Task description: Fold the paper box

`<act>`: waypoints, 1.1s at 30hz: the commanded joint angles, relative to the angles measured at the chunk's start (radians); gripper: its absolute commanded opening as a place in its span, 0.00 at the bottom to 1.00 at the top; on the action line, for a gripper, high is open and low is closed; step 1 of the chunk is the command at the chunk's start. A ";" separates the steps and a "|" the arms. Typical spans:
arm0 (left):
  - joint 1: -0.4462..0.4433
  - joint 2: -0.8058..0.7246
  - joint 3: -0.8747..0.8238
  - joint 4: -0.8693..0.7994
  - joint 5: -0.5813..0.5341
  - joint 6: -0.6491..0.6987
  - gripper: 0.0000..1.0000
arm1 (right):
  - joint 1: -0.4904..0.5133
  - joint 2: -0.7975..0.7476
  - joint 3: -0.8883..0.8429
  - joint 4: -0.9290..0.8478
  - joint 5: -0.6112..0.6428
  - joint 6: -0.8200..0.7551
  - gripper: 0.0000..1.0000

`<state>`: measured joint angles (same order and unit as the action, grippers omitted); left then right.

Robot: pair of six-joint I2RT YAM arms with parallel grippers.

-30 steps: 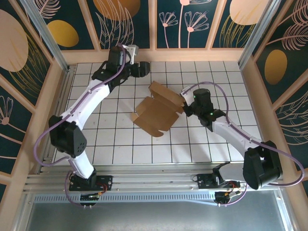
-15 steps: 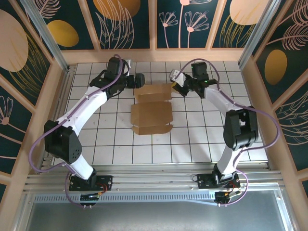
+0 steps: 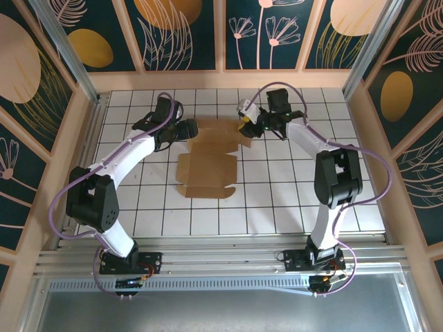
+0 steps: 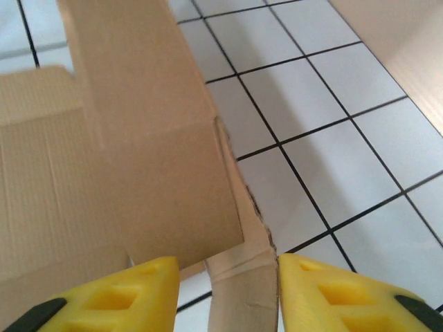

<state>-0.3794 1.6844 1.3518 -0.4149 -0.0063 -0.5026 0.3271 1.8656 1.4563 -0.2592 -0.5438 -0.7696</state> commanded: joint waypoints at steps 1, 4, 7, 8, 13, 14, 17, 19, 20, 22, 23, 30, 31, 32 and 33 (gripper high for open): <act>0.001 -0.009 0.046 0.026 -0.008 0.004 0.77 | -0.004 -0.148 -0.032 0.091 0.032 0.262 0.45; 0.009 -0.010 0.082 0.013 -0.007 0.018 0.78 | 0.008 -0.237 -0.062 0.135 0.190 0.698 0.43; 0.028 0.017 0.139 -0.039 -0.014 0.005 0.78 | 0.004 -0.271 -0.048 0.027 0.223 1.189 0.36; 0.036 0.023 0.153 -0.051 -0.011 0.000 0.78 | 0.009 -0.277 -0.055 0.011 0.208 1.305 0.34; 0.050 0.087 0.197 -0.058 0.021 0.003 0.77 | 0.114 -0.277 -0.104 0.068 0.212 1.471 0.48; 0.051 0.095 0.201 -0.048 0.029 0.010 0.76 | 0.134 -0.251 -0.073 0.031 0.243 1.482 0.51; 0.051 0.121 0.217 -0.034 0.073 0.041 0.74 | 0.161 -0.152 0.049 -0.097 0.313 1.501 0.54; 0.051 0.130 0.217 -0.013 0.103 0.047 0.73 | 0.176 -0.090 0.118 -0.155 0.336 1.506 0.54; 0.050 0.138 0.221 -0.011 0.112 0.049 0.72 | 0.187 -0.059 0.148 -0.176 0.354 1.512 0.55; 0.051 0.149 0.228 -0.012 0.126 0.051 0.71 | 0.205 -0.001 0.212 -0.233 0.397 1.523 0.55; 0.051 0.155 0.230 -0.011 0.133 0.052 0.69 | 0.214 0.027 0.247 -0.262 0.425 1.527 0.57; 0.050 0.185 0.204 -0.002 0.191 0.059 0.63 | 0.241 0.163 0.374 -0.282 0.391 1.535 0.59; 0.050 0.188 0.197 -0.002 0.198 0.058 0.62 | 0.243 0.174 0.375 -0.271 0.379 1.546 0.59; 0.051 0.187 0.188 0.002 0.207 0.054 0.62 | 0.247 0.181 0.371 -0.261 0.374 1.558 0.59; 0.050 0.186 0.180 0.007 0.217 0.052 0.61 | 0.250 0.184 0.367 -0.251 0.373 1.563 0.60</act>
<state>-0.3279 1.8587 1.5467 -0.4210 0.1612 -0.4572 0.5652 2.0289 1.7962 -0.4984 -0.1593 0.7532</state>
